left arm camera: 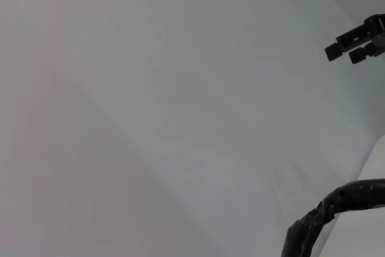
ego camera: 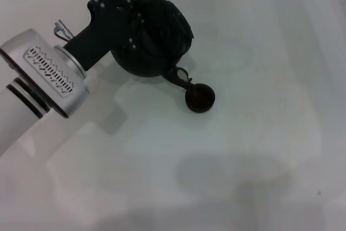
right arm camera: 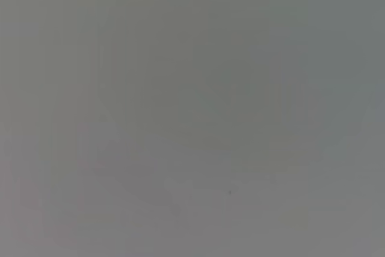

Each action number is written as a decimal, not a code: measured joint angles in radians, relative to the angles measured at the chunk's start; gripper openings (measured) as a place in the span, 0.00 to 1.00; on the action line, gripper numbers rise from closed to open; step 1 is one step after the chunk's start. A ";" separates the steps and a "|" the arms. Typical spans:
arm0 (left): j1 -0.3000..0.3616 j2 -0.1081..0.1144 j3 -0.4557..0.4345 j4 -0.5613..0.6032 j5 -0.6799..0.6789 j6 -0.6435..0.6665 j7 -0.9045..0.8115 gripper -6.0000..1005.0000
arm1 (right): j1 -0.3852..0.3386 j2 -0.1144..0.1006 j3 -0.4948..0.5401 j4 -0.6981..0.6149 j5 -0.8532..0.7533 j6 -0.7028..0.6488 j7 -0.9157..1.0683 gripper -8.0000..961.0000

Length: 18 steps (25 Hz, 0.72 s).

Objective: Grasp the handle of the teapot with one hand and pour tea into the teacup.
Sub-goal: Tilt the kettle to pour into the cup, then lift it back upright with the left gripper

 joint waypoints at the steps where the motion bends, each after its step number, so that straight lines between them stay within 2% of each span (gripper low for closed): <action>1: 0.000 0.000 0.000 0.000 0.000 0.000 0.008 0.12 | 0.000 0.000 0.000 0.000 0.000 0.000 0.000 0.89; 18: -0.008 0.002 0.000 0.000 0.004 0.002 0.034 0.11 | 0.000 0.003 0.000 0.004 0.000 0.001 0.000 0.89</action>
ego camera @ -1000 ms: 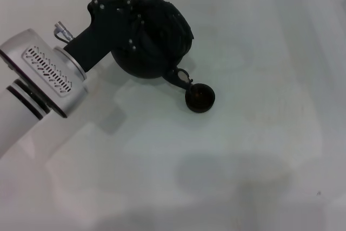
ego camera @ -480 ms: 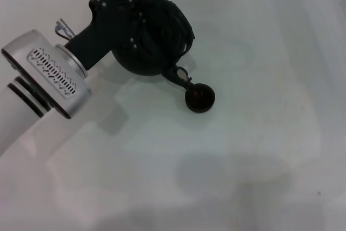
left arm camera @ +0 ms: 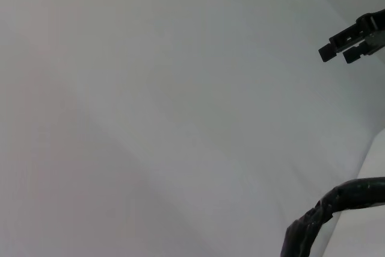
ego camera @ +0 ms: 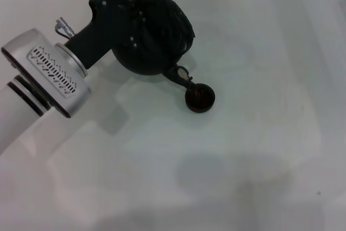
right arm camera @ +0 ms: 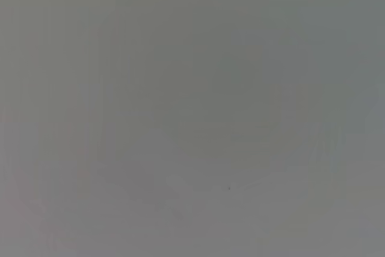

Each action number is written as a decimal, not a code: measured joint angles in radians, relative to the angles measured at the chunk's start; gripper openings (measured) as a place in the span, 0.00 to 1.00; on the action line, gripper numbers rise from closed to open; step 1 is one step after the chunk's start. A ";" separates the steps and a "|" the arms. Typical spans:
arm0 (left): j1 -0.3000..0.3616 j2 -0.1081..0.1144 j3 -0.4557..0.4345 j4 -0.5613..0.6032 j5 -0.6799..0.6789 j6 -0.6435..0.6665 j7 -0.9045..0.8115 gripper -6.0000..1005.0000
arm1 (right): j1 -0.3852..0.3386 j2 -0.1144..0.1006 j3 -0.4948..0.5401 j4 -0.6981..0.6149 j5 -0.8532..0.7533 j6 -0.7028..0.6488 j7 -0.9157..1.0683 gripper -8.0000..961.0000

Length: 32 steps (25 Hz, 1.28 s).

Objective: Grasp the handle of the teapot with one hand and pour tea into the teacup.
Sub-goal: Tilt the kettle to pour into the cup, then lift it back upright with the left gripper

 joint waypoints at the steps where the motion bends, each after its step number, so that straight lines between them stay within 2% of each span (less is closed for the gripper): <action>1: 0.000 0.000 0.000 0.000 0.000 0.000 0.000 0.11 | 0.000 0.000 0.000 0.000 0.000 0.000 0.000 0.89; 23: 0.014 -0.002 -0.002 -0.018 -0.011 -0.003 -0.013 0.11 | 0.002 -0.002 -0.003 0.003 -0.007 0.001 0.000 0.89; 32: 0.022 -0.002 -0.004 -0.020 -0.012 -0.002 -0.102 0.11 | -0.008 -0.002 -0.005 0.005 -0.008 -0.001 0.000 0.89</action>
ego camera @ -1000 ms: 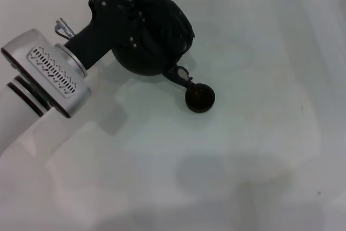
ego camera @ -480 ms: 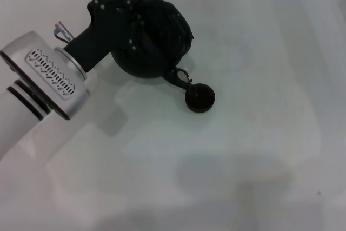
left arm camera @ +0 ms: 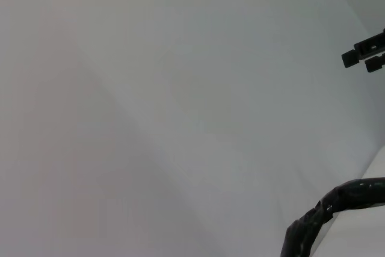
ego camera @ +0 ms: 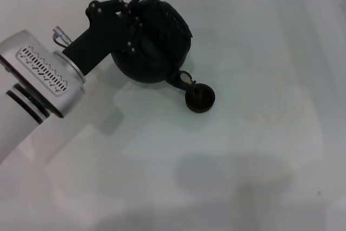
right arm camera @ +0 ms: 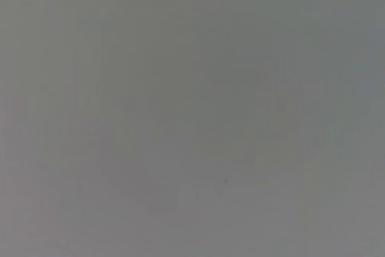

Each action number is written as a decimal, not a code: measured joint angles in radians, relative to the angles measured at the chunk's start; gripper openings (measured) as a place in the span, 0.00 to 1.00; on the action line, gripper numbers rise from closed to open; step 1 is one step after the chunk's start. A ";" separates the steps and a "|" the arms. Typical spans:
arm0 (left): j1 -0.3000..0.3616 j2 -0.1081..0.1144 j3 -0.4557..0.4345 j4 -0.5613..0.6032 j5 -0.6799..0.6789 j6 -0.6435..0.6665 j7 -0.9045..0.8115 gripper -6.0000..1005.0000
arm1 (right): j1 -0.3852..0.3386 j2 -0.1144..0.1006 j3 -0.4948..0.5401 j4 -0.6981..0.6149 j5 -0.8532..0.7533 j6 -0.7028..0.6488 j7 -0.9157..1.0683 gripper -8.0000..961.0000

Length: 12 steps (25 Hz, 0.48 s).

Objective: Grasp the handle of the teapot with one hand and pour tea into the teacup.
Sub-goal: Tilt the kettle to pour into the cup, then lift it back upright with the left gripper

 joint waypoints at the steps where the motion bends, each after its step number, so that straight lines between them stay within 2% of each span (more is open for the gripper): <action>1: 0.000 0.000 -0.001 -0.001 0.000 0.001 0.000 0.11 | -0.001 0.000 0.000 0.000 0.000 0.000 0.000 0.89; 12: 0.031 0.000 -0.131 -0.072 0.000 0.008 -0.001 0.11 | -0.007 0.002 -0.001 0.003 -0.002 -0.007 0.001 0.89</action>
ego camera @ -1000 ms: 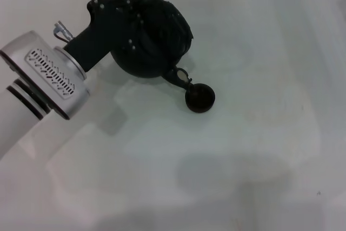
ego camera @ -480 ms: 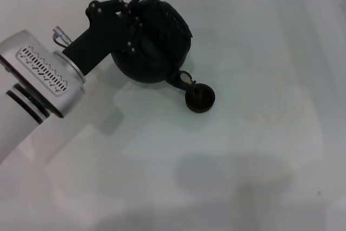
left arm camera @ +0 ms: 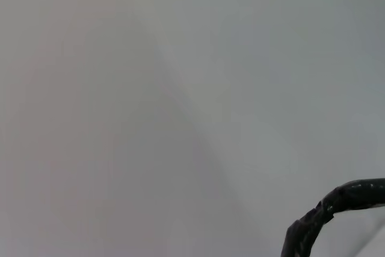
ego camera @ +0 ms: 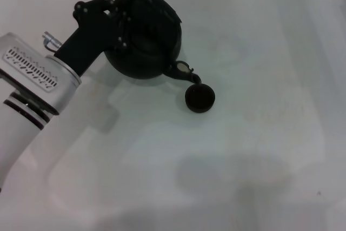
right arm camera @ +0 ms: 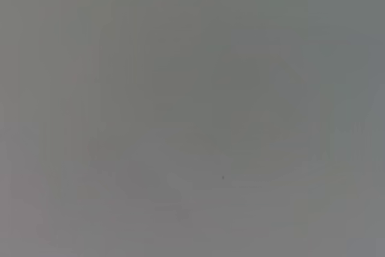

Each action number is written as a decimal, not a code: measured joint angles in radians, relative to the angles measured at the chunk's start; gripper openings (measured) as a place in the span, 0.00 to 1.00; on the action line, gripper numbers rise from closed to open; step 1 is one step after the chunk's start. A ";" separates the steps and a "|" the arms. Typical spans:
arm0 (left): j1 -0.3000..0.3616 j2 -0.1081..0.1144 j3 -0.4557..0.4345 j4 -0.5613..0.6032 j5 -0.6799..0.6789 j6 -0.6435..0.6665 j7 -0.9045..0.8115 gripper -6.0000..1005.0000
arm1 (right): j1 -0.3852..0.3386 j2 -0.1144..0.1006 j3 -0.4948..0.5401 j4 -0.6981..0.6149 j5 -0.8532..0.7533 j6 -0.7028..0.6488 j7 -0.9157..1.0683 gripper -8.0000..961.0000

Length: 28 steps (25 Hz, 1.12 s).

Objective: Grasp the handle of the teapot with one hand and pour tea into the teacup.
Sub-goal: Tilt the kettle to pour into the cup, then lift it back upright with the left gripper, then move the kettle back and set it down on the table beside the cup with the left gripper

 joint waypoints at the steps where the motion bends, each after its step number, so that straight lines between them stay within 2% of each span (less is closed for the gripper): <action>1: 0.004 0.000 -0.015 -0.008 0.000 0.001 0.000 0.11 | 0.000 0.000 0.000 0.000 0.000 0.000 0.000 0.89; 5: 0.055 0.000 -0.094 -0.063 0.000 0.041 0.000 0.11 | 0.000 -0.002 0.000 -0.003 0.000 0.001 0.001 0.89; 9: 0.085 -0.001 -0.134 -0.095 0.000 0.075 0.001 0.11 | 0.000 -0.004 0.003 -0.006 0.004 0.008 0.001 0.89; 14: 0.190 0.000 -0.260 -0.182 -0.003 0.112 0.000 0.11 | 0.004 -0.008 0.009 -0.011 0.008 0.008 0.001 0.89; 22: 0.294 0.000 -0.297 -0.228 -0.025 0.128 -0.015 0.11 | 0.007 -0.014 0.074 -0.037 0.013 0.022 -0.008 0.89; 28: 0.328 0.000 -0.299 -0.242 -0.063 0.138 -0.062 0.13 | 0.007 -0.016 0.072 -0.071 0.005 0.066 -0.010 0.89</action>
